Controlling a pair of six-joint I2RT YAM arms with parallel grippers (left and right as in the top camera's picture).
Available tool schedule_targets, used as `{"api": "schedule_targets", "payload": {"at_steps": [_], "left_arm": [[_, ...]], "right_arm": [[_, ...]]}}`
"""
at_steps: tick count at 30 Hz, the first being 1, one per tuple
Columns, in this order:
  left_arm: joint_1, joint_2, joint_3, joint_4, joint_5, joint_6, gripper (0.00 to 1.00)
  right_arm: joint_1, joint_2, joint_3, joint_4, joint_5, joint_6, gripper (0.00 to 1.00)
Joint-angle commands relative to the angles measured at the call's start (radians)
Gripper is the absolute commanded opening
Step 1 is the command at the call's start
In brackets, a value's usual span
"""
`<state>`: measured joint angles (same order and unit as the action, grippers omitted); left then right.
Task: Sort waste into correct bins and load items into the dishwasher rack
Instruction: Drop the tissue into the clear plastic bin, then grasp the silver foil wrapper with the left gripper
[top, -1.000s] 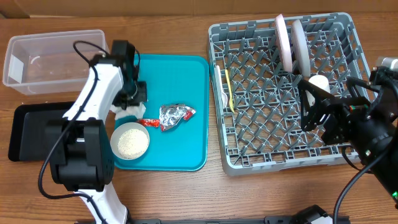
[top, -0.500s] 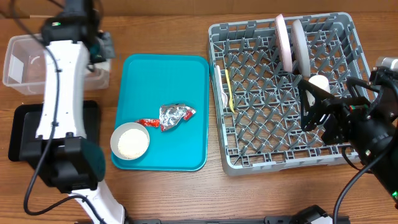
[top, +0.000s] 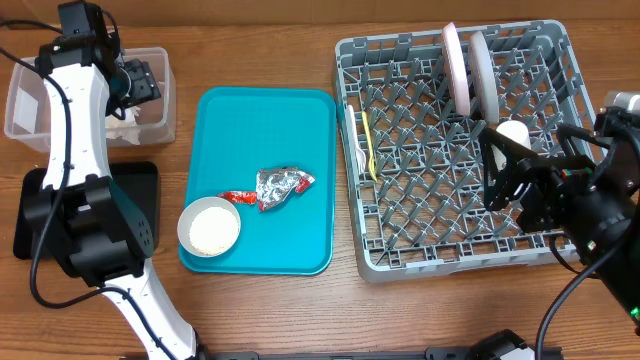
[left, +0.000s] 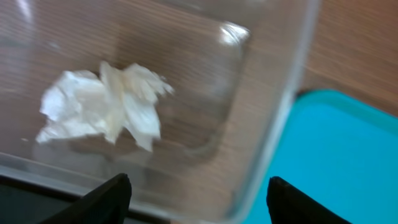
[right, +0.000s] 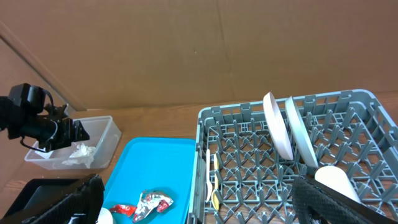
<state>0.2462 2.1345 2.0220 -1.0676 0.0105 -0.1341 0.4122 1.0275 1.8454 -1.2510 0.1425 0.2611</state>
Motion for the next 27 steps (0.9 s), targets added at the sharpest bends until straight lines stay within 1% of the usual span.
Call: {"api": "schedule_targets", "payload": {"at_steps": [1,2,3,4,6,9,10,11,12,14,15,16,17,19,20,23,26,27], "left_arm": [[-0.082,-0.127,0.057,-0.071,0.246,0.202,0.7],[-0.126,-0.147,0.057,-0.109,0.247,0.245,0.68],[-0.149,-0.154,0.057,-0.129,0.238,0.261,0.68],[-0.217,-0.157,0.057,-0.187,0.207,0.282,0.69],[-0.337,-0.144,0.037,-0.271,0.201,0.288,0.72],[-0.462,-0.129,-0.021,-0.289,0.182,0.287,0.74],[-0.519,-0.122,-0.057,-0.275,0.153,0.283,0.76],[-0.548,-0.119,-0.077,-0.27,0.123,0.282,0.77],[-0.592,-0.114,-0.109,-0.267,0.051,0.264,0.77],[-0.637,-0.112,-0.171,-0.257,-0.056,0.217,0.78],[-0.653,-0.112,-0.214,-0.234,-0.091,0.206,0.78],[-0.657,-0.112,-0.239,-0.209,-0.097,0.198,0.79],[-0.657,-0.112,-0.28,-0.151,-0.088,0.193,0.84],[-0.657,-0.112,-0.325,-0.083,-0.074,0.194,0.9],[-0.656,-0.112,-0.358,-0.047,-0.058,0.194,0.91],[-0.656,-0.112,-0.43,-0.005,-0.017,0.195,0.94],[-0.656,-0.112,-0.515,0.069,-0.018,0.21,0.98],[-0.656,-0.112,-0.536,0.087,-0.018,0.21,0.98]], "right_arm": [[-0.004,-0.003,0.007,0.003,0.011,0.002,1.0],[-0.004,-0.003,0.007,0.003,0.011,0.002,1.0],[-0.004,-0.003,0.007,0.003,0.011,0.002,1.0],[-0.004,-0.003,0.007,0.003,0.011,0.002,1.0],[-0.004,-0.003,0.007,0.003,0.011,0.002,1.0],[-0.004,-0.003,0.007,0.003,0.011,0.002,1.0],[-0.004,-0.003,0.007,0.003,0.011,0.002,1.0],[-0.004,-0.003,0.007,0.003,0.011,0.002,1.0],[-0.004,-0.003,0.007,0.003,0.011,0.002,1.0],[-0.004,-0.003,0.007,0.003,0.011,0.002,1.0],[-0.004,-0.003,0.007,0.003,0.011,0.002,1.0],[-0.004,-0.003,0.007,0.003,0.011,0.002,1.0],[-0.004,-0.003,0.007,0.003,0.011,0.002,1.0],[-0.004,-0.003,0.007,0.003,0.011,0.002,1.0],[-0.004,-0.003,0.007,0.003,0.011,0.002,1.0],[-0.004,-0.003,0.007,0.003,0.011,0.002,1.0],[-0.004,-0.003,0.007,0.003,0.011,0.002,1.0],[-0.004,-0.003,0.007,0.003,0.011,0.002,1.0]]}}
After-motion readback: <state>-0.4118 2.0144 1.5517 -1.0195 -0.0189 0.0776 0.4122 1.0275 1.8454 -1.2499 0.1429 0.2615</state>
